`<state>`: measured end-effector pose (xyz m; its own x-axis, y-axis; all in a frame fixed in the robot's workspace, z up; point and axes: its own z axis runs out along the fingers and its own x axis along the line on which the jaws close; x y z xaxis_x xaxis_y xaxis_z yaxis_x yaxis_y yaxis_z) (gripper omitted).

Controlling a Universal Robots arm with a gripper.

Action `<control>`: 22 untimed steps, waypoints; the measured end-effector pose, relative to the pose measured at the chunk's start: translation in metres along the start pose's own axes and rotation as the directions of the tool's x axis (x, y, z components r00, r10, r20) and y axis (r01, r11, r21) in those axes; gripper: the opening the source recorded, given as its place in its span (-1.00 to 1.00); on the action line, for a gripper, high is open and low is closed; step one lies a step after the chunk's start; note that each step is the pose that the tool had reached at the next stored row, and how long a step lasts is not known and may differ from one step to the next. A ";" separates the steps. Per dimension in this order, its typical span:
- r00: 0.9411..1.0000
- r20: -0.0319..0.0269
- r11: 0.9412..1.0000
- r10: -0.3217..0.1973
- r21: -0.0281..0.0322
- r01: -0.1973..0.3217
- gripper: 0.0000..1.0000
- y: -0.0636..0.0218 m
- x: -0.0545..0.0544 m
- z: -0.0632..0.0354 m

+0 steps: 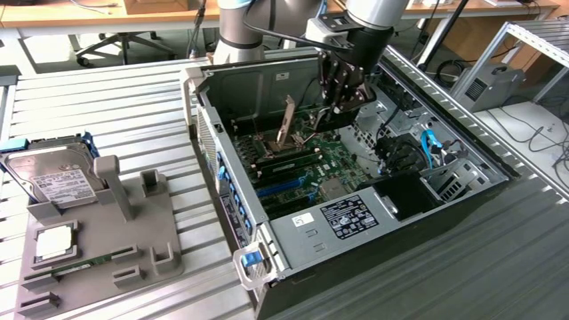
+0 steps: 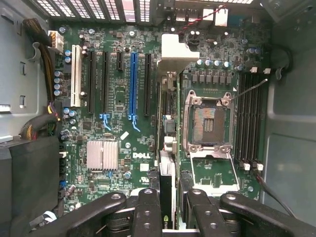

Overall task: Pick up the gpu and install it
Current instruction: 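Insert the gpu into the slot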

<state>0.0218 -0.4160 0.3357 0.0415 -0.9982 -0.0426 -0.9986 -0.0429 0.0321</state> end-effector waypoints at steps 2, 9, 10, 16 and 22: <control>1.000 0.000 1.000 0.000 0.000 0.000 -0.48 0.0000 0.001 0.0002; 1.000 0.000 1.000 0.000 0.000 0.000 -0.48 0.0001 0.002 0.0005; 1.000 0.000 1.000 0.000 0.000 0.000 -0.48 0.0001 0.003 0.0006; 1.000 0.000 1.000 0.000 0.000 0.000 -0.48 0.0001 0.004 0.0009; 1.000 0.000 1.000 0.000 0.000 0.000 -0.48 0.0002 0.007 0.0020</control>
<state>0.0218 -0.4226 0.3334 0.0415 -0.9982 -0.0426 -0.9986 -0.0429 0.0321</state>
